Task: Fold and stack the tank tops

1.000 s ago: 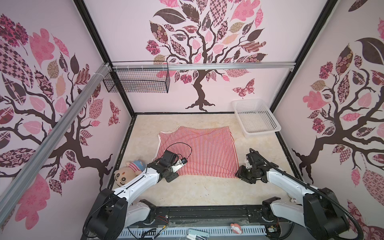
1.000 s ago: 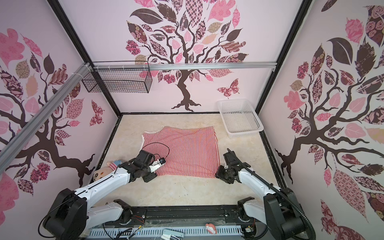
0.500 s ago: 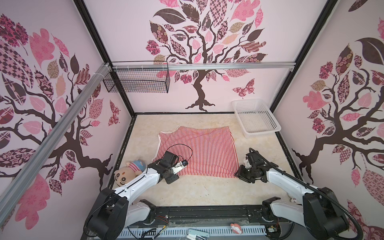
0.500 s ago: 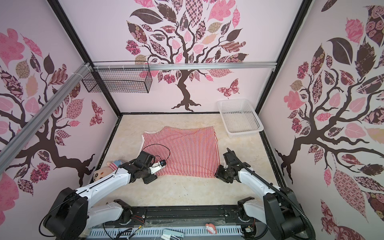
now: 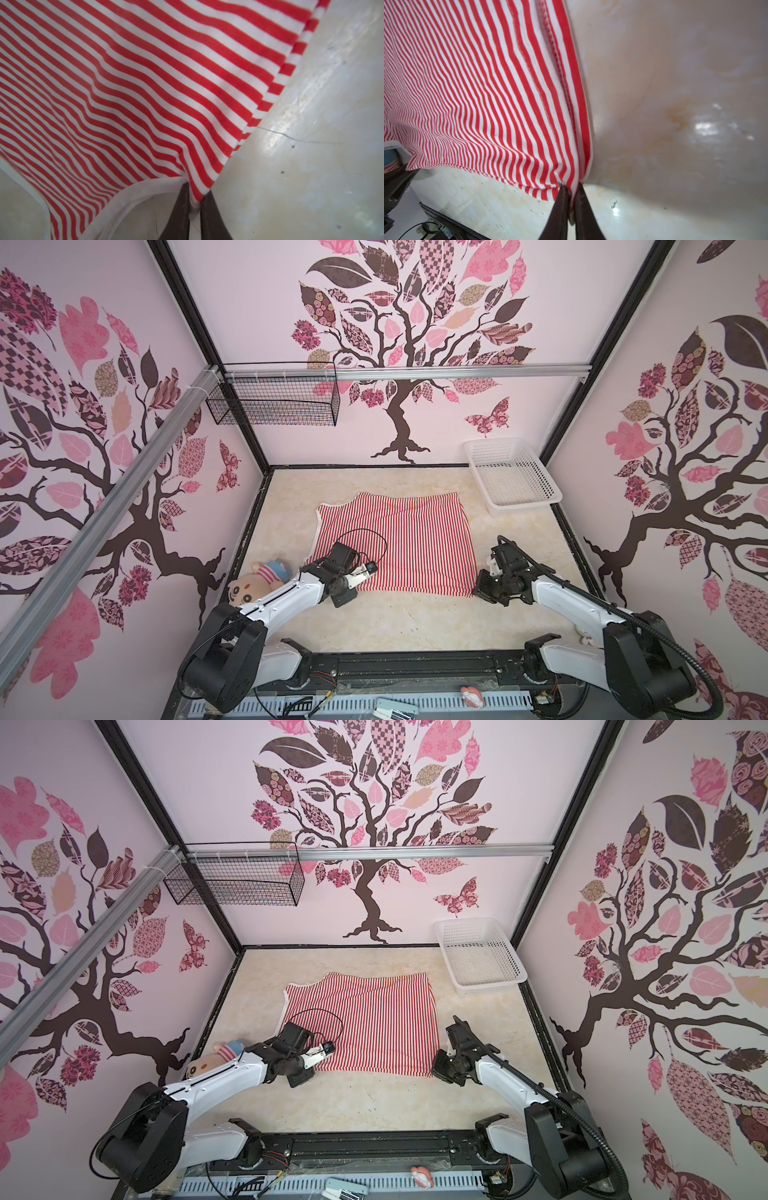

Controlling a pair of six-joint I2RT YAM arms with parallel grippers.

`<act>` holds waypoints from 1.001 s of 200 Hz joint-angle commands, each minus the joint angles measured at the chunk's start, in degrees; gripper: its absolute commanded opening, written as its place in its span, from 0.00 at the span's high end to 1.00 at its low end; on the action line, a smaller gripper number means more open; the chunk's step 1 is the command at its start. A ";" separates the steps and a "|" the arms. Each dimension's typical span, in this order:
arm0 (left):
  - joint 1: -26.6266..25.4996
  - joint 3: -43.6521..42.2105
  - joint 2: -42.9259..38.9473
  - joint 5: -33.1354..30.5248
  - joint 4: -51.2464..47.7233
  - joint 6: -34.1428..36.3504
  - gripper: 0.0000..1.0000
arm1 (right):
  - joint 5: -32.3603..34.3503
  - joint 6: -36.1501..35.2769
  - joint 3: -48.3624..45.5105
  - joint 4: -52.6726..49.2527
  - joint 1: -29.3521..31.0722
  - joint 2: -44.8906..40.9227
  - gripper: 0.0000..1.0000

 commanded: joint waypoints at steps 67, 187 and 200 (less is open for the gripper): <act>-0.12 0.44 -8.74 -0.73 -5.73 -1.77 0.97 | 0.62 -0.17 2.42 -7.22 0.26 -6.87 1.00; -0.12 6.27 -12.82 -1.91 -9.33 -0.70 0.90 | -1.64 0.48 12.75 -13.43 0.31 -10.54 1.00; -0.03 6.43 -10.53 -2.51 -7.57 0.25 0.88 | -1.43 0.28 13.72 -12.61 0.22 -9.27 1.00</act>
